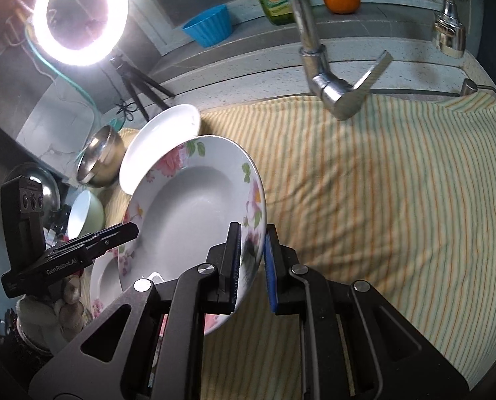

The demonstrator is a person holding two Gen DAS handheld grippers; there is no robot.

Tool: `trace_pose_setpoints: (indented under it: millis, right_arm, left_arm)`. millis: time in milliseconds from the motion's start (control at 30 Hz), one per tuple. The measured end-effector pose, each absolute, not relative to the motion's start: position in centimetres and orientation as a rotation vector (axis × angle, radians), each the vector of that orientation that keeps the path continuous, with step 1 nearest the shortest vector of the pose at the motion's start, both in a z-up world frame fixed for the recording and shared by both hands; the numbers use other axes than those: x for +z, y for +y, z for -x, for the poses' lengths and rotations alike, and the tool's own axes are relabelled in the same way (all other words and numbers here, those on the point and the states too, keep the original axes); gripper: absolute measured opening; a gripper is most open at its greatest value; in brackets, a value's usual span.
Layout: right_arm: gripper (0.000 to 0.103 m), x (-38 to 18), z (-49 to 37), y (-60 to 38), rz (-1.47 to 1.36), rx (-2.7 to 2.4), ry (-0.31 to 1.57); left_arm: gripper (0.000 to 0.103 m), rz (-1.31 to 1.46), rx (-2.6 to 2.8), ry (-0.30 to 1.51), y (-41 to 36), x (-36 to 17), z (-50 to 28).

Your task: Organize plates and bowls

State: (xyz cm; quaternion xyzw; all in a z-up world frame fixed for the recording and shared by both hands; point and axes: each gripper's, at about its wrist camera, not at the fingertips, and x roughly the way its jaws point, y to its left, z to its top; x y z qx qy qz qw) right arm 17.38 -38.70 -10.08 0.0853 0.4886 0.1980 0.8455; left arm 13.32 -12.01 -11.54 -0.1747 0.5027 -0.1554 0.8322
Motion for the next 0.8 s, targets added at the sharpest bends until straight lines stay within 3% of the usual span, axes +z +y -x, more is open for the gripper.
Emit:
trace_pose_setpoints:
  millis: [800]
  right_arm:
    - [0.014,-13.0,-11.0,-29.8,-0.070,0.623,1.161]
  left_arm:
    - [0.015,0.482,-0.154,1.058,-3.2,-12.6,-4.7]
